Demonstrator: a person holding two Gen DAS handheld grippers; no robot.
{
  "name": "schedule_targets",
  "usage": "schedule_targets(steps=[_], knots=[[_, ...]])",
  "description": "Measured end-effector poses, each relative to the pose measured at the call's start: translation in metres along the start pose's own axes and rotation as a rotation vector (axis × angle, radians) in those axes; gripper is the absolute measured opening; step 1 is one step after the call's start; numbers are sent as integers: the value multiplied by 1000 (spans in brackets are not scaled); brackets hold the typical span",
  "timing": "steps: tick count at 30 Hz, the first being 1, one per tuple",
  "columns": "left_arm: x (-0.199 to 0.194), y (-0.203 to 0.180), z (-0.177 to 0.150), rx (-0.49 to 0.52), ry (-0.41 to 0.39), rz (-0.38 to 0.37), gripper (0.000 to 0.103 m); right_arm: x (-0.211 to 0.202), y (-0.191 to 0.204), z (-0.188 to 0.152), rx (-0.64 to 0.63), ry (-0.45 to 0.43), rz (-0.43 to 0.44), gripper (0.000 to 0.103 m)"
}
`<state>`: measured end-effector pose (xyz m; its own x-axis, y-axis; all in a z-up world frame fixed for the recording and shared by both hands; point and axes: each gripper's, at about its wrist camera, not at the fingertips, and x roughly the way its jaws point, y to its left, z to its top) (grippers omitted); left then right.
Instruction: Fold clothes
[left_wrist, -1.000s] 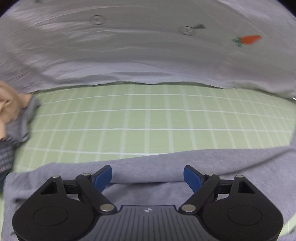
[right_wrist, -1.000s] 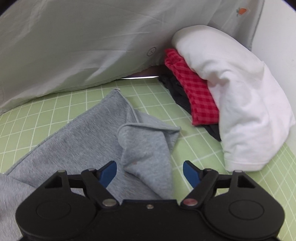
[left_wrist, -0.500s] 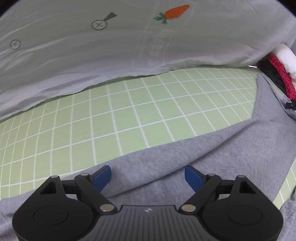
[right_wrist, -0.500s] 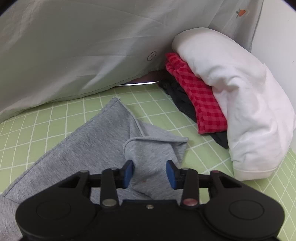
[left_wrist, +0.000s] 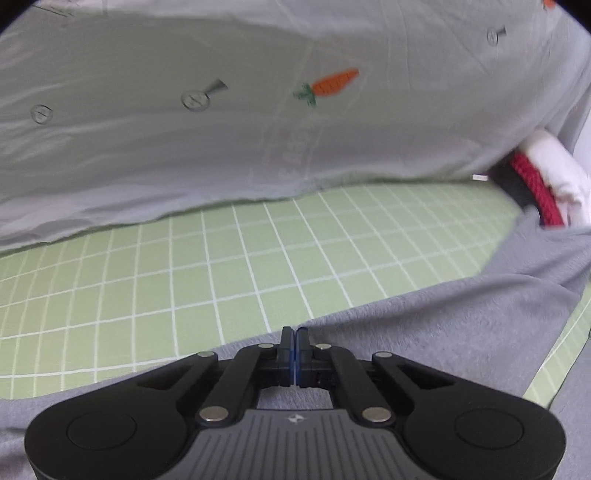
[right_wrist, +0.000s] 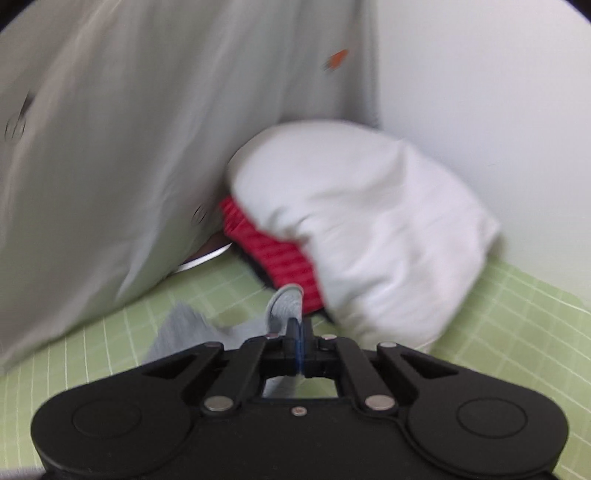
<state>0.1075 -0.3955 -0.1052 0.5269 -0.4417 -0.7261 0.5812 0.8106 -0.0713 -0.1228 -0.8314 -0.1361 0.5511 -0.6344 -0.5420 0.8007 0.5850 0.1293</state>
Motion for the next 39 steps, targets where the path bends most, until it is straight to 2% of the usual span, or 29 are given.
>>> schedule_targets(steps=[6,11,15,17,19,20,21,22,23,24,25,26,27,29,32,36,39], knots=[[-63,14,0,-71,-119,29,0,-65,-41,13,74,-94,-33,0],[-106,29,3,-144,-199,47,0,-95,-49,25,67,-131,-32,0],[-100,48,16,-188,-223,37,1,-80,-33,44,36,-146,10,0],[-79,57,26,-184,-222,70,1,-52,-12,56,1,-136,46,0],[-51,70,38,-211,-219,144,4,-9,17,69,-31,-94,107,1],[-35,73,45,-232,-191,188,6,15,30,75,-34,-68,139,4],[-20,77,52,-254,-163,232,7,38,41,79,-13,-38,159,13],[-7,80,58,-276,-139,268,8,50,47,81,20,-17,166,38],[-3,85,61,-299,-129,284,11,55,50,79,55,-9,175,45],[-1,90,63,-323,-127,294,20,59,53,77,91,-2,184,43],[-5,93,59,-346,-140,295,34,60,55,72,109,4,184,48],[-7,95,53,-363,-135,298,40,57,54,63,104,6,173,59],[-10,98,47,-380,-131,302,47,53,54,53,85,16,154,62],[-16,102,34,-410,-116,310,47,50,51,27,10,68,98,63],[-23,105,8,-432,-49,334,47,48,40,-12,-55,160,34,63],[-33,100,-22,-447,28,353,47,54,25,-48,-29,248,4,63],[-41,95,-37,-471,59,362,47,59,22,-61,-4,281,2,63]])
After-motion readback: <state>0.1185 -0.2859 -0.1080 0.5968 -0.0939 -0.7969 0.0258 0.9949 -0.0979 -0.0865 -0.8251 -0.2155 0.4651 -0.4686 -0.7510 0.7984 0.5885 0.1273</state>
